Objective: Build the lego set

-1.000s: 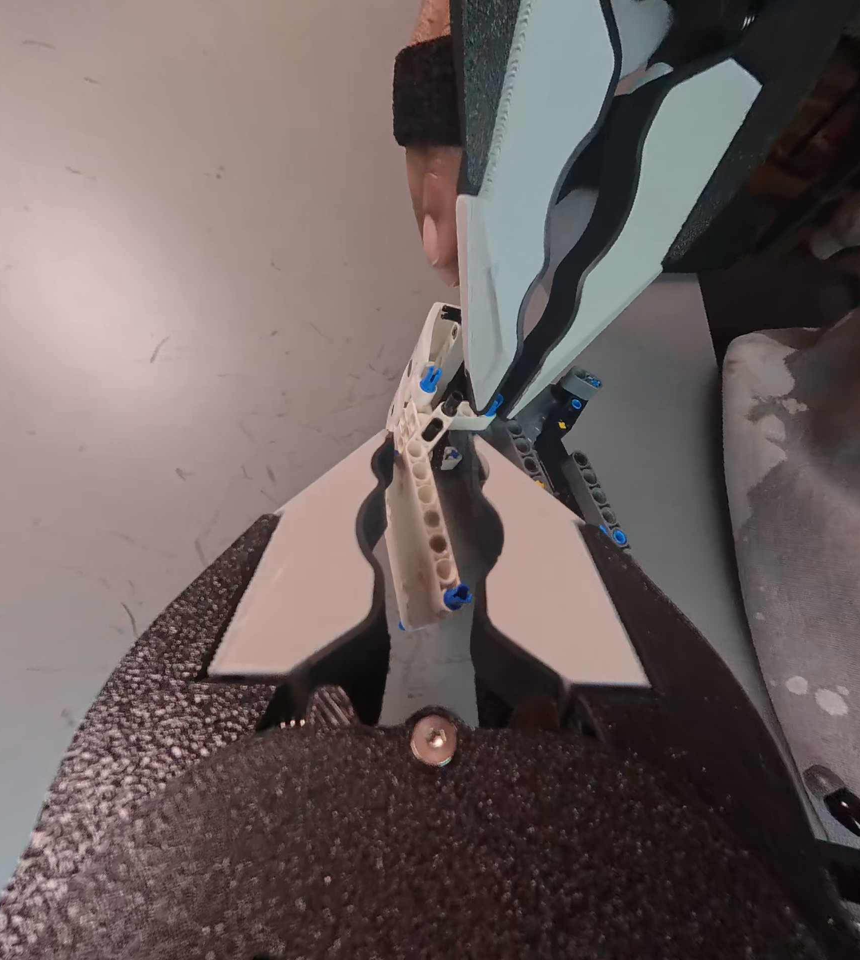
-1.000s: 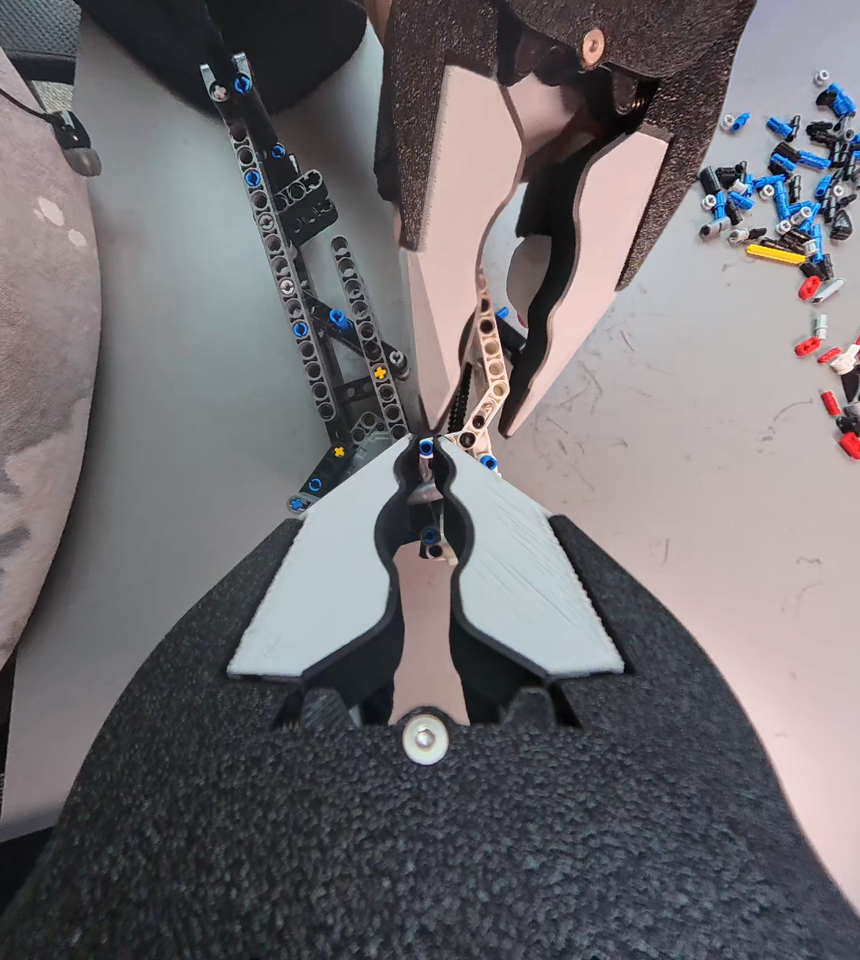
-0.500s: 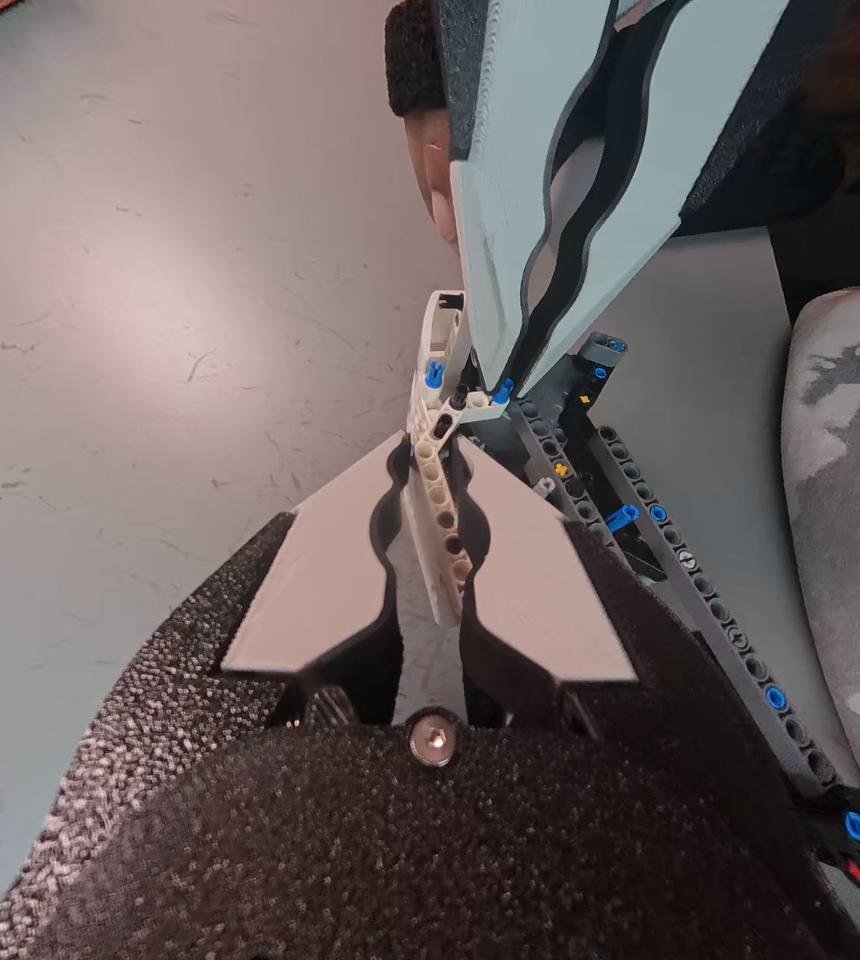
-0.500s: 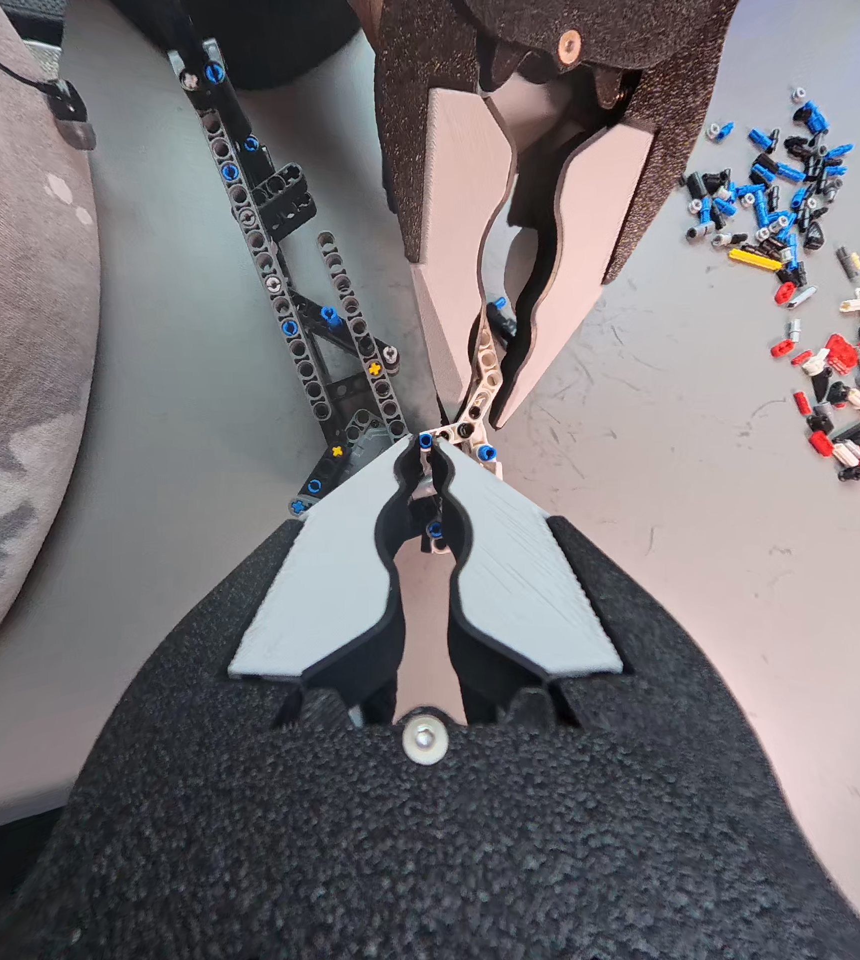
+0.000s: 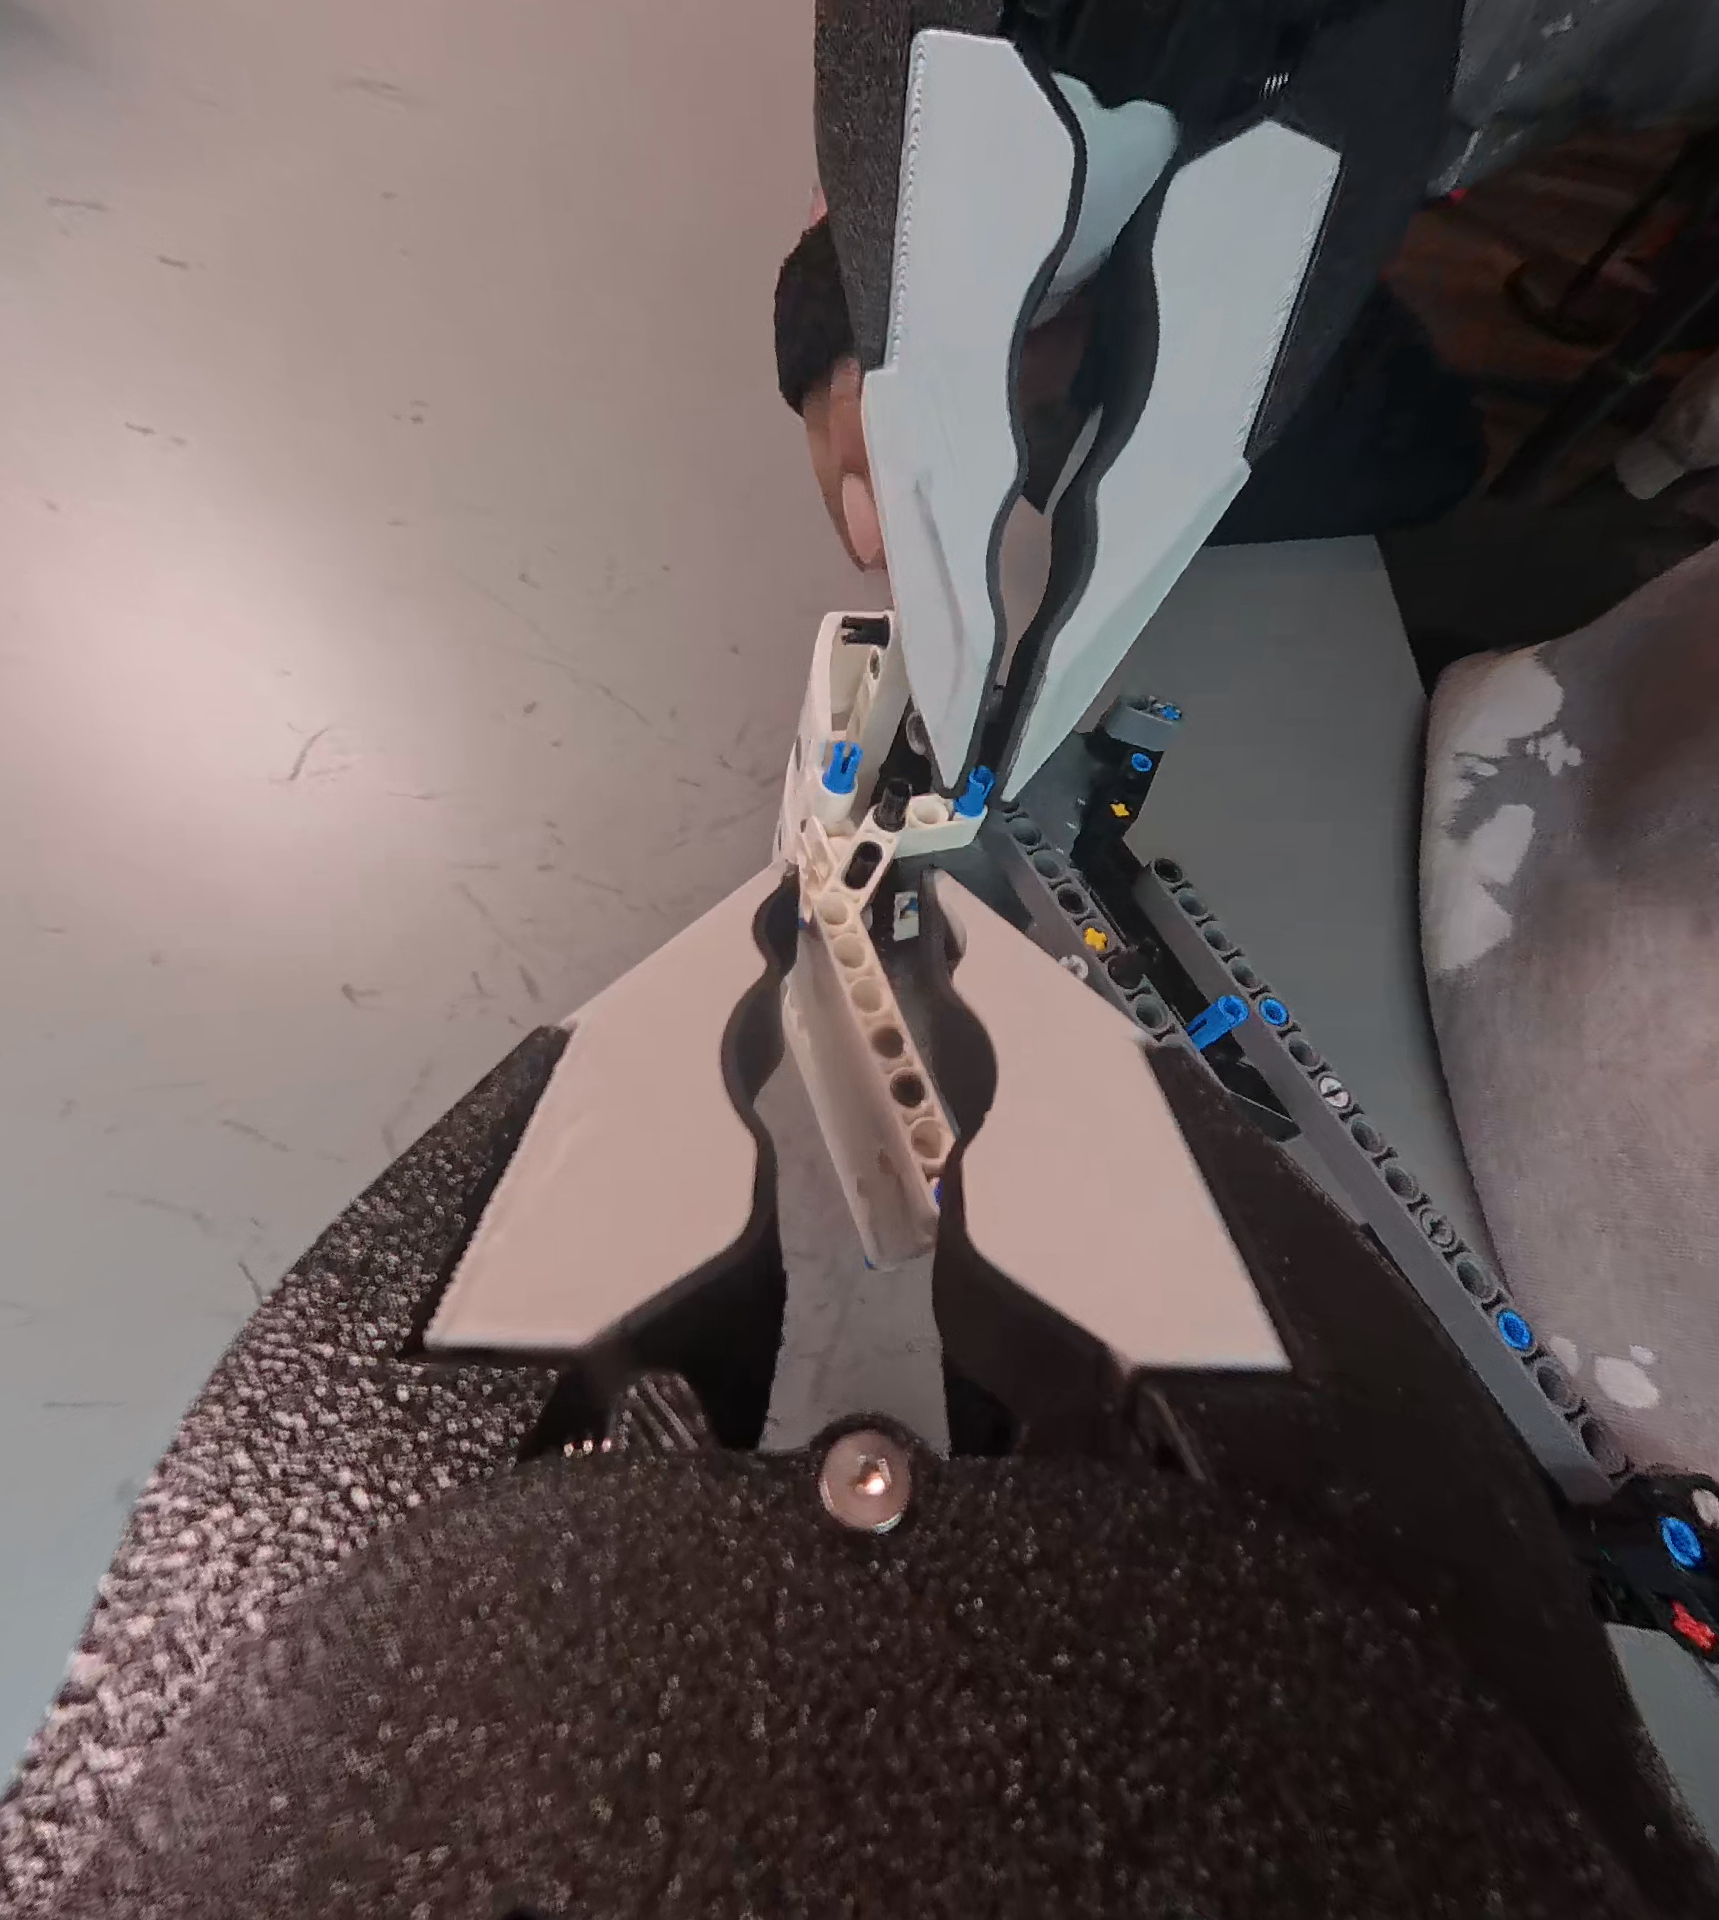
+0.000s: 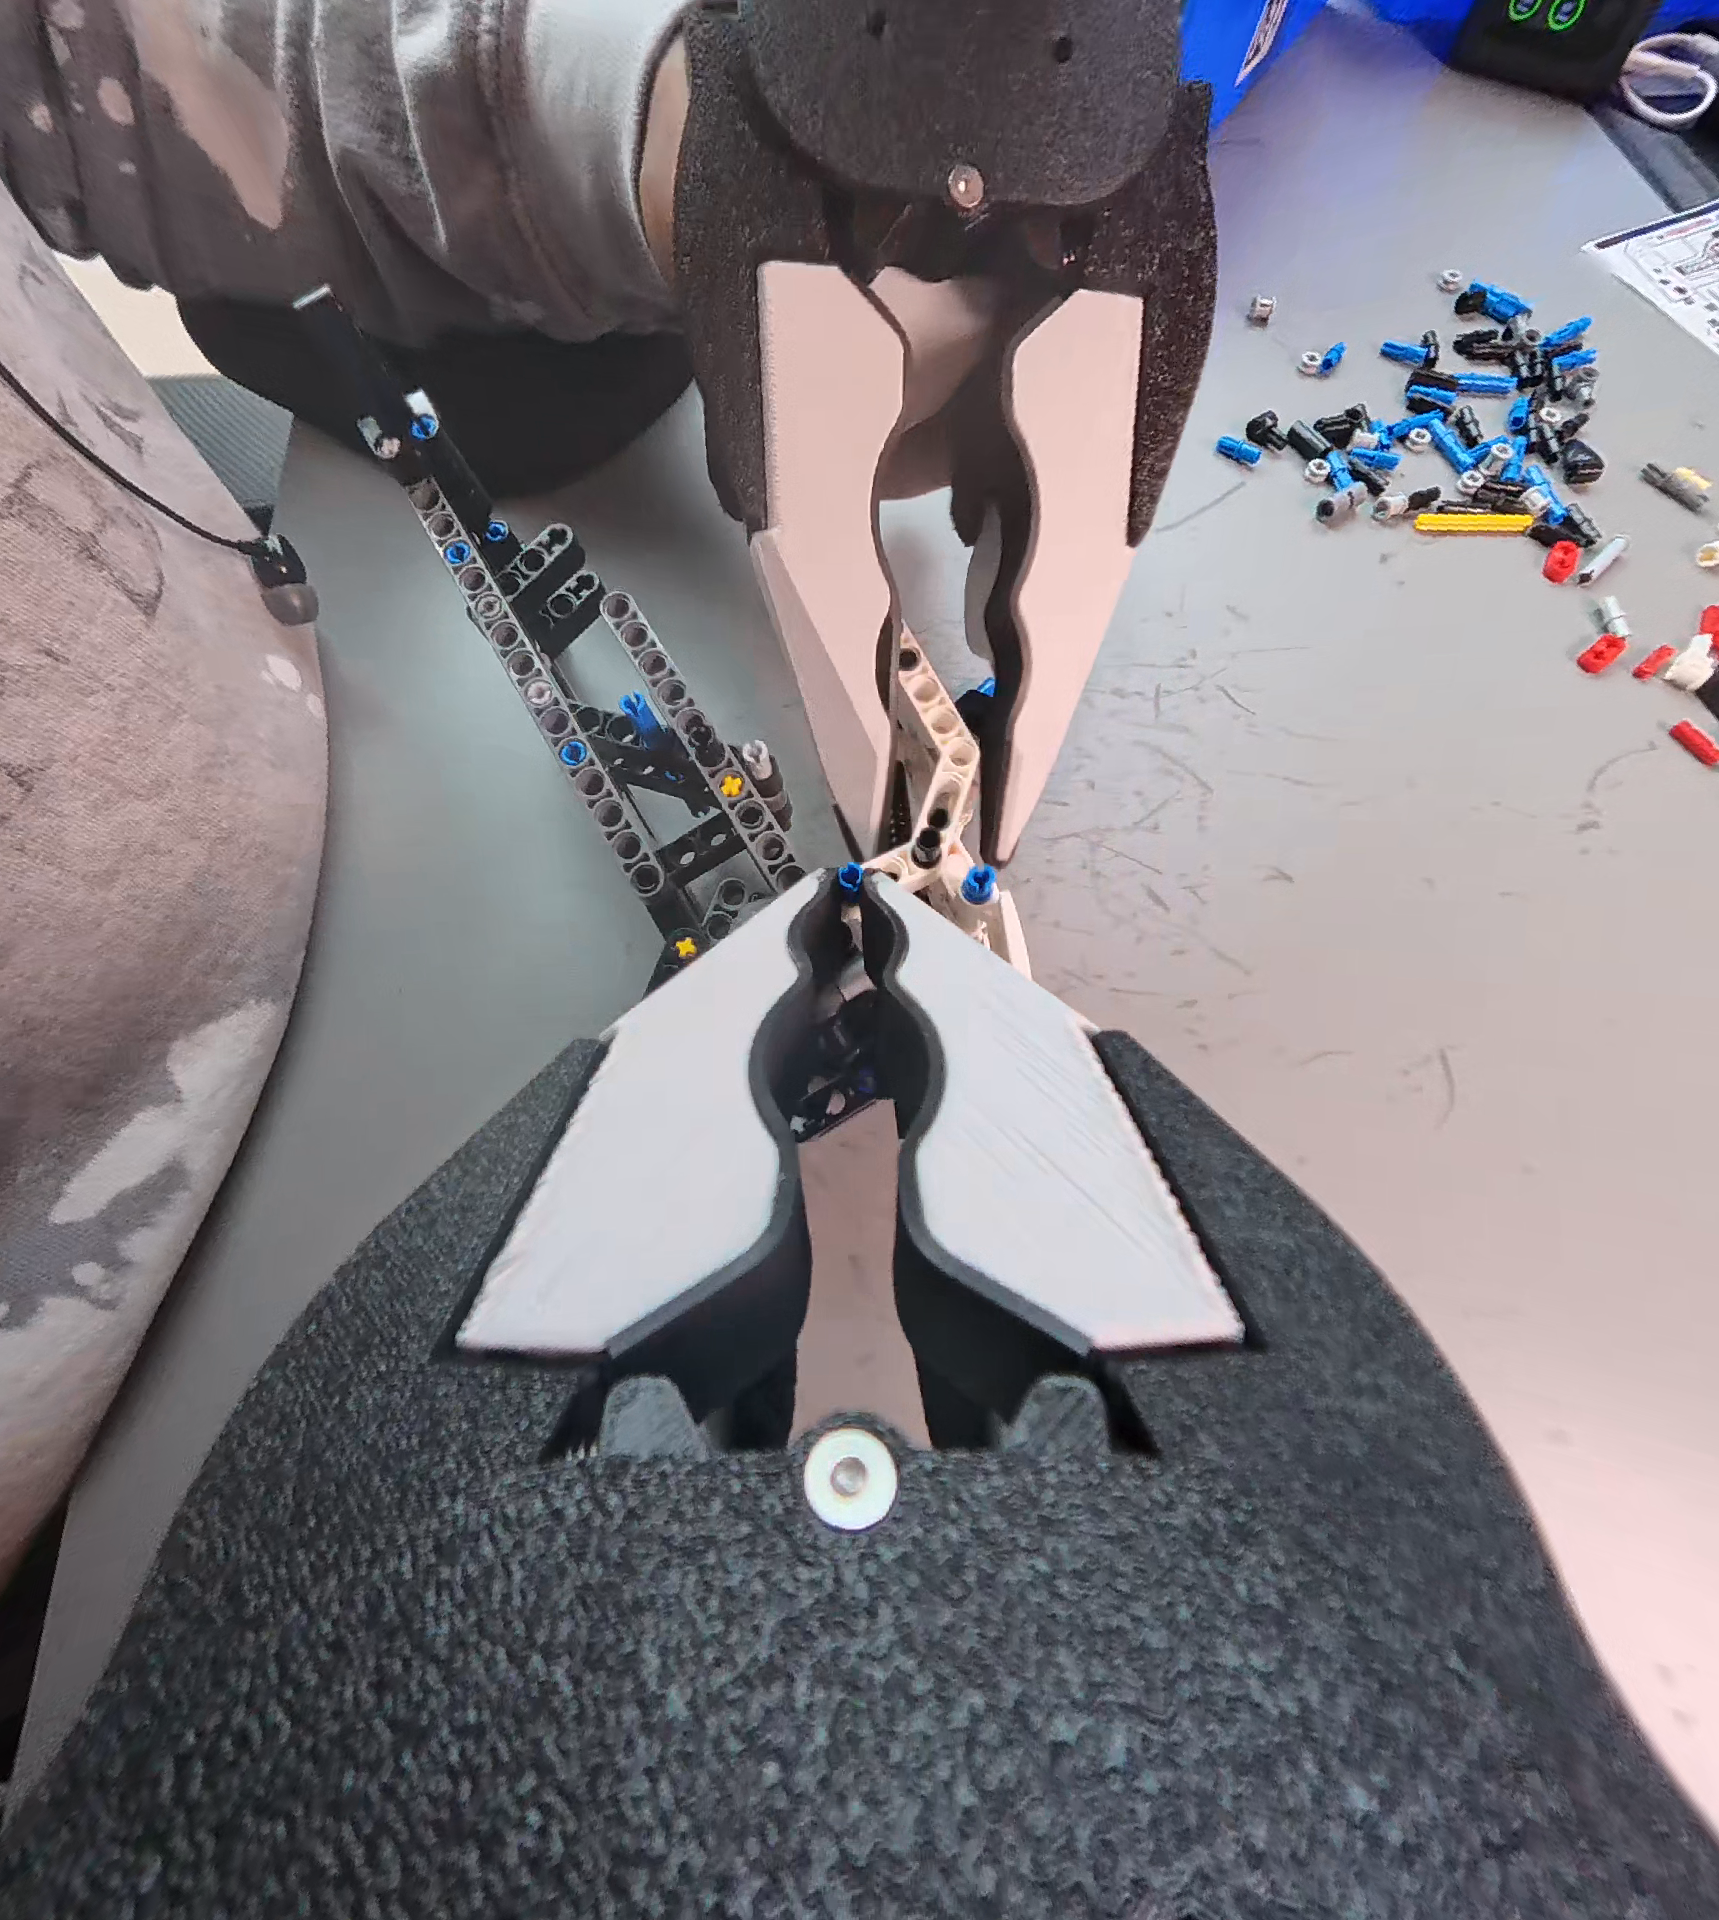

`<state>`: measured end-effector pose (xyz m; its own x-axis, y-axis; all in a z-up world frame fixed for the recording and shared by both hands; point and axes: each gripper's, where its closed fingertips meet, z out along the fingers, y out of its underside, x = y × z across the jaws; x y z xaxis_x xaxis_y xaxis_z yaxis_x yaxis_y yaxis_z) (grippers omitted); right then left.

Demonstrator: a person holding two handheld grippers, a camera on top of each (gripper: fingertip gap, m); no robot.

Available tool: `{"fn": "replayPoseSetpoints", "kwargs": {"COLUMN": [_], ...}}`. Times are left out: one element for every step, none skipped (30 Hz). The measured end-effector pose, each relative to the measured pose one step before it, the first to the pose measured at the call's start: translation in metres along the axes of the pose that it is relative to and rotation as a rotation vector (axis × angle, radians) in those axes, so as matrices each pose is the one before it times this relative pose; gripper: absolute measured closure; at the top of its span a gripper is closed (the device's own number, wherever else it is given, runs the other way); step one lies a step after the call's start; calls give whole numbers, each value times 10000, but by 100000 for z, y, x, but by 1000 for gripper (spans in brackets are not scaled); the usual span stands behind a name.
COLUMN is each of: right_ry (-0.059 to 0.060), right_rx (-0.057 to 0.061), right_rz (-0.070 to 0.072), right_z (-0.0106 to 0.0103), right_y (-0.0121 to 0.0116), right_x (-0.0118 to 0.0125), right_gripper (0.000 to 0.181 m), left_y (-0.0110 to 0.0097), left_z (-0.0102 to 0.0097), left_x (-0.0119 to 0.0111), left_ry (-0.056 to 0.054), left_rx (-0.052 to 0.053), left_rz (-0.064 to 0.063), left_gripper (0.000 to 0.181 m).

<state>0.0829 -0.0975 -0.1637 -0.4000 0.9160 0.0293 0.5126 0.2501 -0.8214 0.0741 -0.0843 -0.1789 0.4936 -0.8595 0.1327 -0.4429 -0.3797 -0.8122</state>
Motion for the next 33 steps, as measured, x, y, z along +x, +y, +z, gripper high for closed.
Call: {"fn": "replayPoseSetpoints", "kwargs": {"right_ry": [-17,-24,-14,-42,-12,-41,-5,-30,-86,-68,-15,-7,-29,-34,-27,-12,8,-16,-35,8,9,-15,-46,-60,-46,-17,-14,-57,-126,-95,-66,-87,-79], "right_rx": [-35,-28,-27,-50,-34,-44,-38,-38,-32,-51,-60,-53,-61,-84,-104,-105,-79,-51,-4,44,83,126,215,271,301,315,322,305,282,233,207,190,191], "right_rz": [-96,-107,-117,-100,-69,-15,-52,-88,-90,-80,-65,-53,-27,-16,-35,-72,-82,-63,-93,-95,17,120,186,272,263,224,215,213,167,143,87,112,102], "right_z": [7,5,7,14,-50,-49,-4,5,5,-15,-14,-13,14,1,16,17,12,4,-1,5,5,-9,-12,2,-3,-25,-28,-7,-9,-23,-31,-34,-23], "right_y": [0,-6,2,42,27,28,10,-2,-8,2,10,4,5,8,20,14,3,17,-18,-12,-20,-29,-51,-68,-63,-42,-55,-47,-51,-37,-24,-14,-26], "right_x": [-31,-36,-28,-61,7,-9,8,-50,-140,-84,7,19,-3,-15,-31,-14,-20,-31,-53,-15,-6,0,-54,-73,-78,-27,-9,-51,-159,-106,-47,-61,-54], "right_gripper": [179,179,179,179,179,178,178,178,178,178,178,178,178,178,178,178,178,178,178,178,178,179,179,179,179,180,180,180,180,180,180,180,180], "left_y": [-42,49,-30,-37,-23,-14,13,41,13,10,-3,22,6,9,-4,4,-2,-1,-1,26,34,22,46,55,27,33,3,8,10,4,-6,-3,11], "left_z": [101,183,215,177,47,25,49,55,38,32,11,3,1,-7,11,1,0,4,13,1,9,2,-6,8,4,14,8,4,19,31,21,28,26], "left_x": [141,39,103,32,-69,-75,-73,7,72,33,-40,-21,-15,4,5,13,4,33,46,-18,-53,-5,54,86,51,23,18,88,164,68,56,50,66], "left_ry": [162,52,38,-14,-54,-48,-80,-41,16,1,-23,-13,-16,-21,-19,-12,-1,2,-18,-82,-114,-98,-66,-40,-46,-39,-12,43,89,5,4,8,18], "left_rx": [-19,-95,-25,-8,-17,-31,-56,-61,-50,-33,-21,-30,-21,-14,-1,12,17,16,-1,-18,-39,-34,-42,-38,-4,8,4,-13,-15,-2,3,-8,-22], "left_rz": [15,86,155,113,63,36,74,114,78,20,-5,-21,10,23,14,7,-10,7,50,79,71,80,85,60,41,4,-17,5,15,29,5,3,7], "left_gripper": [158,157,157,157,159,160,162,164,164,165,165,166,166,166,166,166,166,166,166,166,167,167,167,167,168,168,168,168,168,168,168,168,168]}}
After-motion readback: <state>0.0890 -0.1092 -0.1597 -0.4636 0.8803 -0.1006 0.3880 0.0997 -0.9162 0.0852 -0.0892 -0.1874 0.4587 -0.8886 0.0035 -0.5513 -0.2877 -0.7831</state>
